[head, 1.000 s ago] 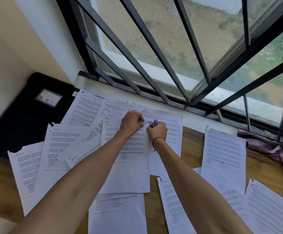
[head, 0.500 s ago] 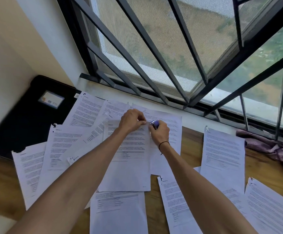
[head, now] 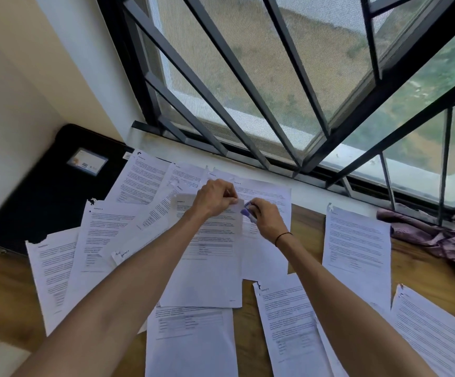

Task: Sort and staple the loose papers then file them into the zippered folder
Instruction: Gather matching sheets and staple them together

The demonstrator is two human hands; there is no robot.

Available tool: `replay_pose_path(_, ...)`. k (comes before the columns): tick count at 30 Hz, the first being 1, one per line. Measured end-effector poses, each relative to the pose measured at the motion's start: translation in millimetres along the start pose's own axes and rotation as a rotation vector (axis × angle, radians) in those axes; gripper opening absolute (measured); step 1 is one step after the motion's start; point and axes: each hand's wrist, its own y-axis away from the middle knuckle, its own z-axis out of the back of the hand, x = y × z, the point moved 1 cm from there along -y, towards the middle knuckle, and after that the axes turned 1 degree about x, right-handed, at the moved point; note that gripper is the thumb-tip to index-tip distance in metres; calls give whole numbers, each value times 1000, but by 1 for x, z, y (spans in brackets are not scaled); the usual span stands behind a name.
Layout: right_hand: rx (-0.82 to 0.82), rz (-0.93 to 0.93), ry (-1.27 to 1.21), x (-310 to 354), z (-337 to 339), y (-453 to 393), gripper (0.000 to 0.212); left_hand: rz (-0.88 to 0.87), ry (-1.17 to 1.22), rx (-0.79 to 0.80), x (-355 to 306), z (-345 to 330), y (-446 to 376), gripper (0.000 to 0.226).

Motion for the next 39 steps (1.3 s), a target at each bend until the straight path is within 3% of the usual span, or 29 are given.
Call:
replay_pose_path(5,60,-188,-217,-5,0,2,28,1,-3,14,-3,-4,5,10)
replay_pose_path(8,74,-192,-279,-3,1,3,35,-11,10,21,-5,-5,6,10)
replay_pose_path(13,105,-56,93,-1,4,3,37,-35,39,26,-5,-7,9,10)
replay_pose_path(17,104,-25,214,2,7,0,40,-46,42,20,-7,-7,9,13)
replay_pose_path(30,75,40,268,15,17,-1,30,-121,18,26,-14,-6,12,14)
replay_pose_path(39,155,3,338,22,26,-6,28,-129,9,45,-18,-10,12,19)
